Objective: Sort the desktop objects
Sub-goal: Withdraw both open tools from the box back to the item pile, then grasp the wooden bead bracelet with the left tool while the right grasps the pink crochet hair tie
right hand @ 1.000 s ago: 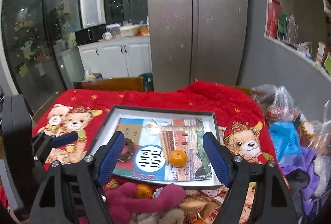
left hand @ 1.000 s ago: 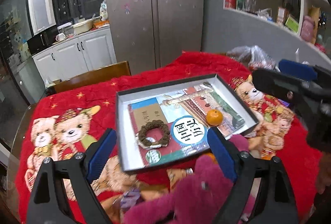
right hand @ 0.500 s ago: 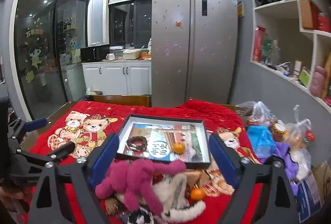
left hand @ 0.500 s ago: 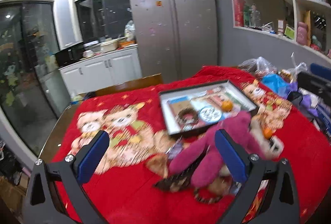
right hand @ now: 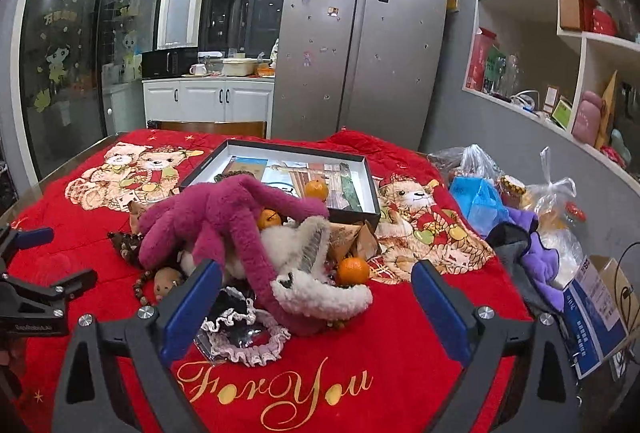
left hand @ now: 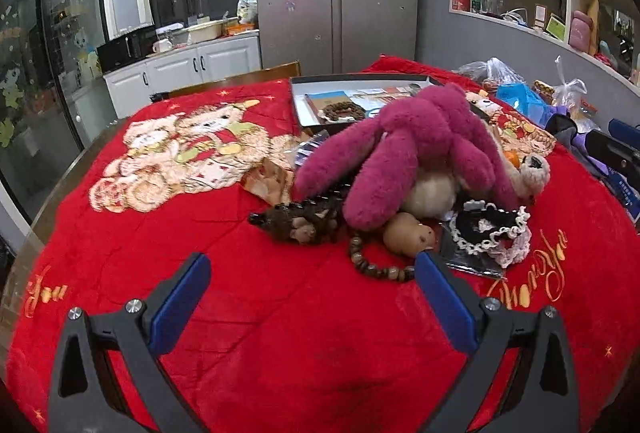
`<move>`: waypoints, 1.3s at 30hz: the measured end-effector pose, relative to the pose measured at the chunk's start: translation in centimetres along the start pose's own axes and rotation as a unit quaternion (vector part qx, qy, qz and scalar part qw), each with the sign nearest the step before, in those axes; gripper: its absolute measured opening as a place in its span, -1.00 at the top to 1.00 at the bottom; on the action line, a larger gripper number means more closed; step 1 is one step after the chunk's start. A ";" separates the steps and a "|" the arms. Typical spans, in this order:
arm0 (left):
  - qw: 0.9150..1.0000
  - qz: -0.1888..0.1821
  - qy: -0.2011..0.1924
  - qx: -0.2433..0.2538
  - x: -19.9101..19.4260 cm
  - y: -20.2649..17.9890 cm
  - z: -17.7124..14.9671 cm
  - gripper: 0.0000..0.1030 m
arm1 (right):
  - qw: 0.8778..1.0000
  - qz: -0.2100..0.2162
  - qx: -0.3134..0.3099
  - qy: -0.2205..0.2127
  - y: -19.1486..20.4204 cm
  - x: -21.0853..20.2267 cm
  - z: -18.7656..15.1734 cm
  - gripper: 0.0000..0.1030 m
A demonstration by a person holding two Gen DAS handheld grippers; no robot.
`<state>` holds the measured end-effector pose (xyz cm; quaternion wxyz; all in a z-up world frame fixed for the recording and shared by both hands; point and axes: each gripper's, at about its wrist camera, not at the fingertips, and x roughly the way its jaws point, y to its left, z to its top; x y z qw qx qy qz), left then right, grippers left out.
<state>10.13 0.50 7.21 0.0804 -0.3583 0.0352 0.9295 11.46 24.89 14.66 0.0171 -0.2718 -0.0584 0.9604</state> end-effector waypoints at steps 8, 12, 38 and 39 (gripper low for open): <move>0.999 -0.033 0.020 0.006 2.0 -2.1 0.1 -0.99 | 1.000 0.003 0.020 0.018 -1.3 1.0 -1.3 -0.90; 0.999 -0.041 0.034 -0.002 3.4 -2.3 -0.2 -0.99 | 0.999 0.010 0.023 0.032 -1.3 1.9 -2.3 -0.90; 0.993 -0.036 0.110 -0.014 9.6 -1.8 -0.1 -1.00 | 0.980 0.057 0.066 0.179 0.5 10.9 -7.3 -0.91; 0.993 -0.034 0.110 -0.011 9.6 -1.9 -0.1 -1.00 | 0.981 0.054 0.059 0.179 0.9 10.9 -7.2 -0.91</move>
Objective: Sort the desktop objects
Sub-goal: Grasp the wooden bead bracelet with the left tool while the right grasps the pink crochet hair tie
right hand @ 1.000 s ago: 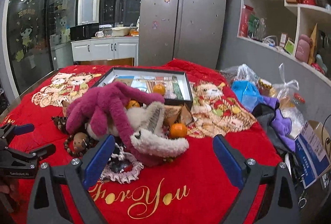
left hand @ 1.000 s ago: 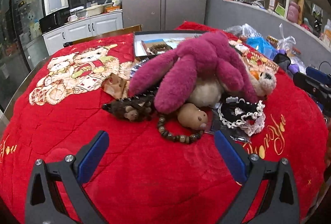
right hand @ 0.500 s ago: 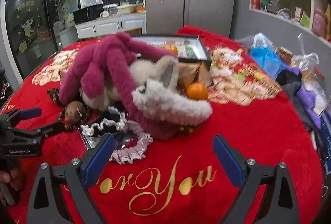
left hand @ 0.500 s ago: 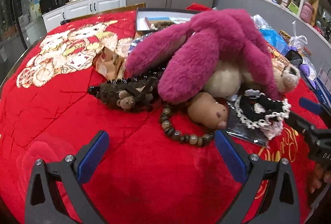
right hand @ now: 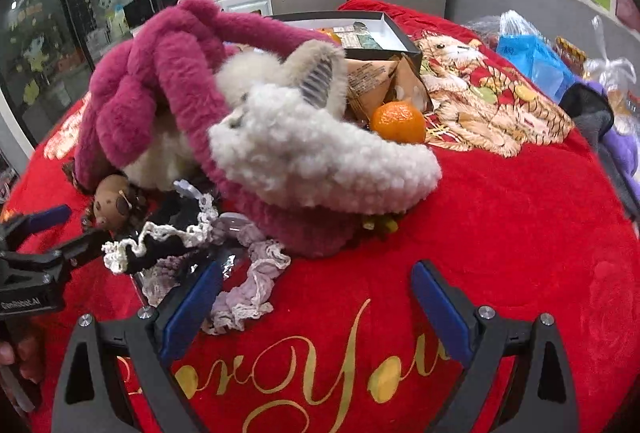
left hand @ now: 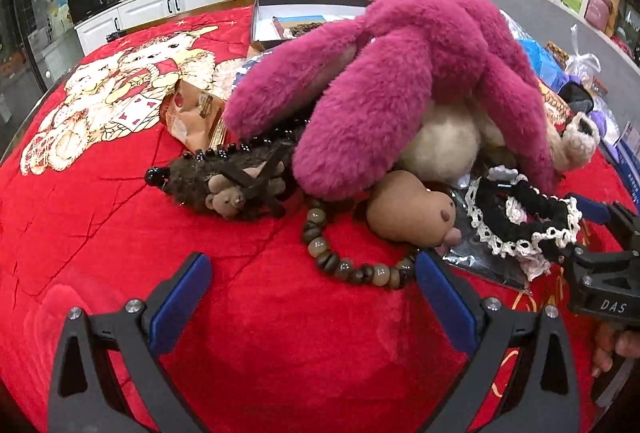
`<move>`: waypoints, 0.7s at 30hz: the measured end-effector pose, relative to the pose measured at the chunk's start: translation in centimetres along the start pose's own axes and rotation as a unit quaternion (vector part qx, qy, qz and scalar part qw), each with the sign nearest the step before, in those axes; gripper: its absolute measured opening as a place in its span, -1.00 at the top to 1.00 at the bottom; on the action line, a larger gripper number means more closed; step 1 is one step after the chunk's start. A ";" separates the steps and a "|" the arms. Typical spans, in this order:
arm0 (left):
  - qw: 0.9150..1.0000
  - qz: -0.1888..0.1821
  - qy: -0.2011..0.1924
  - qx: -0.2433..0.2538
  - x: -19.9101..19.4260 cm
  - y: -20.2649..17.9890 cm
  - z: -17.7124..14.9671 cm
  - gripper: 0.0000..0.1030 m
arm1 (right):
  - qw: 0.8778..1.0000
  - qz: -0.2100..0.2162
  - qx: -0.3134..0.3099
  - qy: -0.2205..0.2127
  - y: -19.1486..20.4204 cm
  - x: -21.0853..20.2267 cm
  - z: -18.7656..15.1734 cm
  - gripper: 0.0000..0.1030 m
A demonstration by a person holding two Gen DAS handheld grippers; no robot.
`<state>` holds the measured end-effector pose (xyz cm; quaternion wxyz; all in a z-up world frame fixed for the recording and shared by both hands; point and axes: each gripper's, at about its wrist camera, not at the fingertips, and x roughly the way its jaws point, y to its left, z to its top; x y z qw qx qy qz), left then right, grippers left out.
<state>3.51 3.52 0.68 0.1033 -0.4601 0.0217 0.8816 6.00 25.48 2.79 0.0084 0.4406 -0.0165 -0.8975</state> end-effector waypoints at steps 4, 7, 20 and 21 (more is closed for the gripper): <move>1.000 0.002 -0.002 0.025 0.0 -0.8 -0.1 -0.74 | 1.000 -0.002 -0.011 0.003 0.6 0.1 0.0 -0.88; 0.999 -0.005 -0.011 0.035 -0.3 -1.2 -0.2 -0.41 | 1.000 0.007 -0.014 -0.004 0.8 -0.3 -0.1 -0.53; 0.999 -0.032 -0.026 0.002 -2.1 -0.1 -1.1 0.75 | 0.998 0.062 0.002 -0.015 0.9 -1.4 -0.2 0.77; 0.999 -0.033 -0.028 0.002 -2.3 -0.1 -1.2 0.77 | 0.998 0.066 0.002 -0.015 1.0 -1.5 -0.2 0.77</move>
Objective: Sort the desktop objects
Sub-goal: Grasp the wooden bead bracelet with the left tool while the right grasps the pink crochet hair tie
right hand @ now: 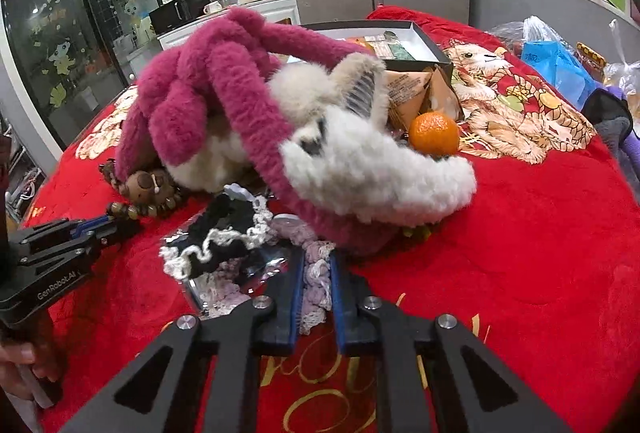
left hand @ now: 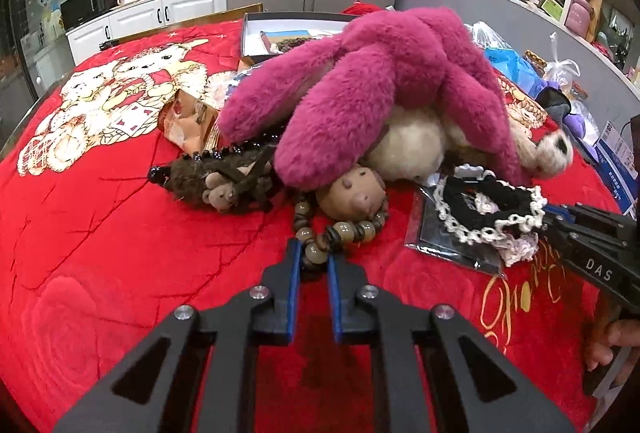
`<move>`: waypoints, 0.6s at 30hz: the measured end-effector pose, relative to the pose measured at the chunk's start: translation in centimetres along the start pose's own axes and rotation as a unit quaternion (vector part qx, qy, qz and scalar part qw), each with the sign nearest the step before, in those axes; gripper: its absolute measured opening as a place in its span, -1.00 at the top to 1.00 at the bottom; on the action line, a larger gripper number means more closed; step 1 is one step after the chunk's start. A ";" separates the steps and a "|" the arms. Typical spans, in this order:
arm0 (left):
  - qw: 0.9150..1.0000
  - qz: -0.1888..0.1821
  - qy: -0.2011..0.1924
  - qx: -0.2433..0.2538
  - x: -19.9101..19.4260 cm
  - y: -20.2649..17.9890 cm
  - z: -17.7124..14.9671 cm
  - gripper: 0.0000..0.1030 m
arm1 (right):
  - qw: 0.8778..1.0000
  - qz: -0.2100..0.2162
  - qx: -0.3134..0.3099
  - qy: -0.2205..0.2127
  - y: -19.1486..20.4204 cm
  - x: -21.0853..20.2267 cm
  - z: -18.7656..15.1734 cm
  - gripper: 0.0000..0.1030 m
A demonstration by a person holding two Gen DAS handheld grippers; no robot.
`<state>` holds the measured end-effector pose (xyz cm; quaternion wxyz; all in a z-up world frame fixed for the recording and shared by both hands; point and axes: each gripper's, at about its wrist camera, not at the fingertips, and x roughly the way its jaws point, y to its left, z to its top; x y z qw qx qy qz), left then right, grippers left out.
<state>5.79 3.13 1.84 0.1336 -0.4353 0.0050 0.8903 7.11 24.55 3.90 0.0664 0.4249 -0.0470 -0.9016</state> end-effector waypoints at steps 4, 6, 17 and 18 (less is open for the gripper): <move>1.000 -0.007 -0.006 -0.003 -0.9 0.0 -0.3 0.77 | 1.000 0.010 -0.006 -0.006 0.5 -0.9 0.0 0.77; 1.000 -0.006 -0.010 -0.003 -1.5 0.0 -0.4 0.77 | 1.000 0.016 -0.010 -0.010 0.9 -1.6 -0.1 0.77; 0.999 -0.009 -0.043 -0.001 -5.4 -0.5 -0.6 0.78 | 0.998 0.032 -0.008 -0.044 1.1 -4.8 0.4 0.77; 0.999 -0.010 -0.045 -0.001 -5.7 -0.6 -0.5 0.78 | 0.998 0.031 -0.008 -0.048 1.0 -5.2 0.5 0.77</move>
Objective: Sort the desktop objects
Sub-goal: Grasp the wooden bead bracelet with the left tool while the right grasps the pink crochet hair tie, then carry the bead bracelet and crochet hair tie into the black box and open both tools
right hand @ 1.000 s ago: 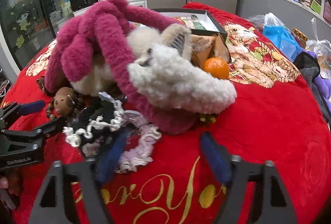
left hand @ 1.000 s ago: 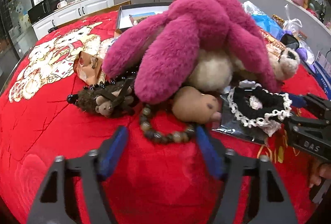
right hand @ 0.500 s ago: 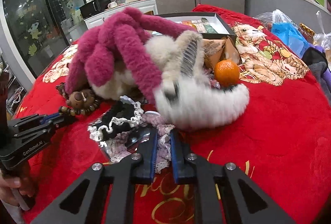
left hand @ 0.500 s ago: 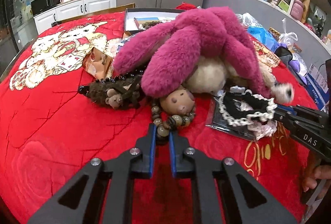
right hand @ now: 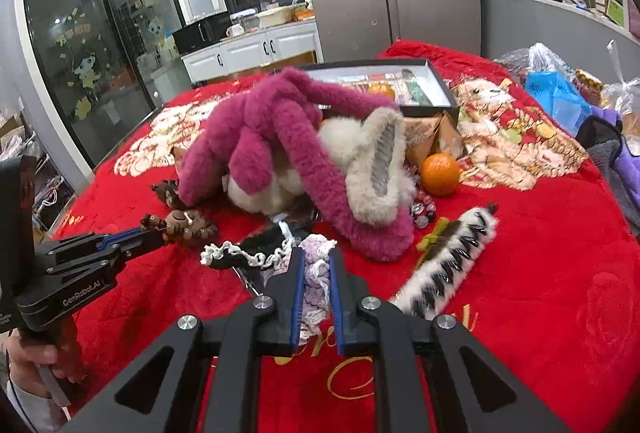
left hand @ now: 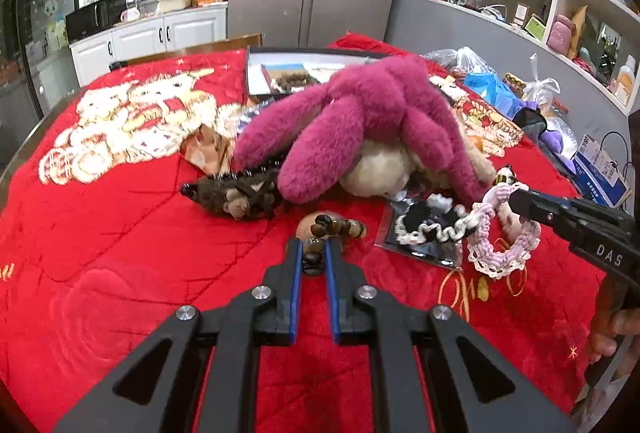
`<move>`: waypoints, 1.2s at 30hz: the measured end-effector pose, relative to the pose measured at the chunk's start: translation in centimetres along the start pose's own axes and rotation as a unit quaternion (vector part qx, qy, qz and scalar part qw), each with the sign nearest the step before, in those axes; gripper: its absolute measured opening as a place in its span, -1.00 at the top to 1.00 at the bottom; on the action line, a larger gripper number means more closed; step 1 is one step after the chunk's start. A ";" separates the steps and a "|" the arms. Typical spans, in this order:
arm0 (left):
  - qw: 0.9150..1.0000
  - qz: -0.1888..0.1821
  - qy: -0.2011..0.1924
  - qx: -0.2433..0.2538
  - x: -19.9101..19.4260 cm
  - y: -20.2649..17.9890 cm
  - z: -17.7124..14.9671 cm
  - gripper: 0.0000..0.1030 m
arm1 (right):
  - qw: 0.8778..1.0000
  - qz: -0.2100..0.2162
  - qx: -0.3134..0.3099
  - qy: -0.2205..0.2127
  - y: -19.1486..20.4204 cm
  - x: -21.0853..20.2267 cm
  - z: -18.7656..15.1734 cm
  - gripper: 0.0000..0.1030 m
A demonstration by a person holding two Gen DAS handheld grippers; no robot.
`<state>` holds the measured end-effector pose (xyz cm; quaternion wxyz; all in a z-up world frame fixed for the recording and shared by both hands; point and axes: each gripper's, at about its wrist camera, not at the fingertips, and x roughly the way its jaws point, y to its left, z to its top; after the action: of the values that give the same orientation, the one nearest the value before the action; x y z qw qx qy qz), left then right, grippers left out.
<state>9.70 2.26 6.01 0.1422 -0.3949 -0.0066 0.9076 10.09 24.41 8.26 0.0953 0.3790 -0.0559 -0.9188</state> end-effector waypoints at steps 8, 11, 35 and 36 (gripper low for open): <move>1.000 -0.008 -0.026 0.003 -2.7 -0.7 1.2 0.78 | 0.999 0.001 -0.004 -0.033 0.1 -2.6 1.3 0.77; 1.000 -0.009 -0.027 0.003 -3.1 -0.9 1.4 0.78 | 0.999 0.002 -0.007 -0.042 0.4 -3.4 1.6 0.77; 0.998 -0.020 -0.053 0.022 -5.2 -2.8 5.5 0.78 | 0.995 0.024 -0.039 -0.084 3.2 -5.6 5.3 0.77; 0.998 -0.020 -0.055 0.026 -5.2 -3.0 6.0 0.78 | 0.995 0.024 -0.039 -0.086 3.4 -5.5 5.6 0.77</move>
<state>9.52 4.34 14.25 0.1698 -0.3408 0.0011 0.9247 10.44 22.46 16.62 0.1268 0.2933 -0.0366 -0.9469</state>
